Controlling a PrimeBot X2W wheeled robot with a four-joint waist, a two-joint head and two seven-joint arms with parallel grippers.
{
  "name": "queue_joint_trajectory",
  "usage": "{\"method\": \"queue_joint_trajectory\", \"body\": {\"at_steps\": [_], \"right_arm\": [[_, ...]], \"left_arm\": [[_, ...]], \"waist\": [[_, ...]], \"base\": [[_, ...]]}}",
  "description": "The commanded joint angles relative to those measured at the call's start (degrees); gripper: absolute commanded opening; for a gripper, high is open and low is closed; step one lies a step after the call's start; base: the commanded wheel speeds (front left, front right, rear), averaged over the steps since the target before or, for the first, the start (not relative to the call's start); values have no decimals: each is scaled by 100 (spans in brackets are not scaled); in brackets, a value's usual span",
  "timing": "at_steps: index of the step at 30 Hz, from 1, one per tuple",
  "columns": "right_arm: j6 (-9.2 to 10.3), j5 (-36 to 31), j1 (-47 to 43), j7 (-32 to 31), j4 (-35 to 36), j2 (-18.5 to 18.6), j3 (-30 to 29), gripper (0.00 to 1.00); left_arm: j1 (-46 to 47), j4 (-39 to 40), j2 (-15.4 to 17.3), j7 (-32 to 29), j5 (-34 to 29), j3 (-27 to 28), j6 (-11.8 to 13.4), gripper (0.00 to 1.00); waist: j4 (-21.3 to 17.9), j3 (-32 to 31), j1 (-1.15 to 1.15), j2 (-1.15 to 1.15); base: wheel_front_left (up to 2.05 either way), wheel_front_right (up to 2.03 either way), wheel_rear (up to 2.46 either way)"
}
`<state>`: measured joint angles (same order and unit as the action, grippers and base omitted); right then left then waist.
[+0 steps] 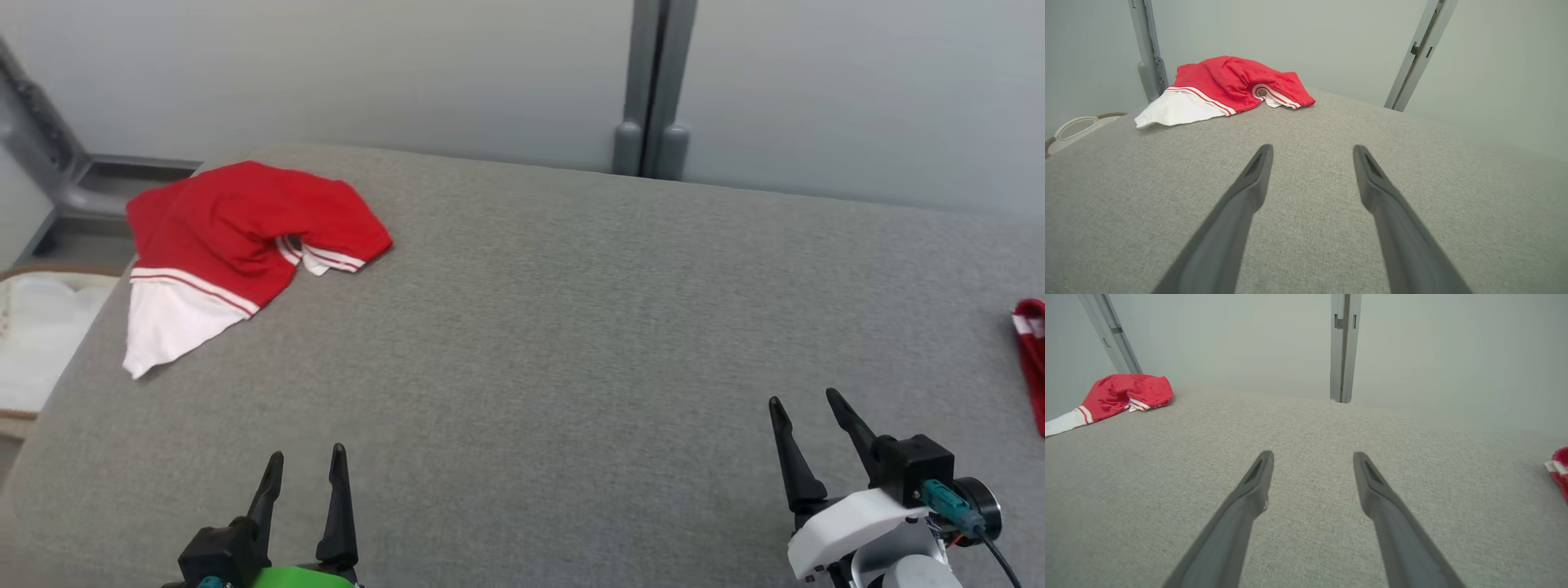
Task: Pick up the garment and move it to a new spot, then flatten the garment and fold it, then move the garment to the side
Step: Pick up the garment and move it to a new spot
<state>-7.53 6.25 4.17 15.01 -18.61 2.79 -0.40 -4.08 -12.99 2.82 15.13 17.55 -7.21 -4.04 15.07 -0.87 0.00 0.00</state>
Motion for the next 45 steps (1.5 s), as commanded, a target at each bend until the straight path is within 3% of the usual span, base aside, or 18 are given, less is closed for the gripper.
{"method": "queue_joint_trajectory", "body": {"at_steps": [1,10,23,28,32,38,45], "right_arm": [[9,58,5,24,2,23,35,100],[9,96,28,24,11,23,151,100],[9,-87,113,24,80,23,92,100],[9,-287,265,24,164,22,66,100],[9,-428,431,24,224,25,70,100],[9,-602,661,24,320,23,240,100],[9,-826,925,-76,485,22,355,100]], "left_arm": [[59,19,15,1,-24,45,-21,100],[46,45,15,1,-19,105,-32,100],[320,392,47,1,-63,474,-48,100],[1004,691,427,2,-160,806,-119,100],[1938,799,965,-194,-77,1064,-168,100],[3276,89,1707,-751,426,1287,-296,100],[4074,-975,2183,-1312,881,1145,-342,100]], "waist": [[681,29,0,0],[1051,23,0,0],[920,234,0,0],[761,516,0,0],[570,766,0,0],[163,1221,0,0],[-318,1887,0,0]], "base": [[0,0,0],[0,0,0],[0,0,0],[0,0,0],[0,0,0],[0,0,0],[0,0,0]]}}
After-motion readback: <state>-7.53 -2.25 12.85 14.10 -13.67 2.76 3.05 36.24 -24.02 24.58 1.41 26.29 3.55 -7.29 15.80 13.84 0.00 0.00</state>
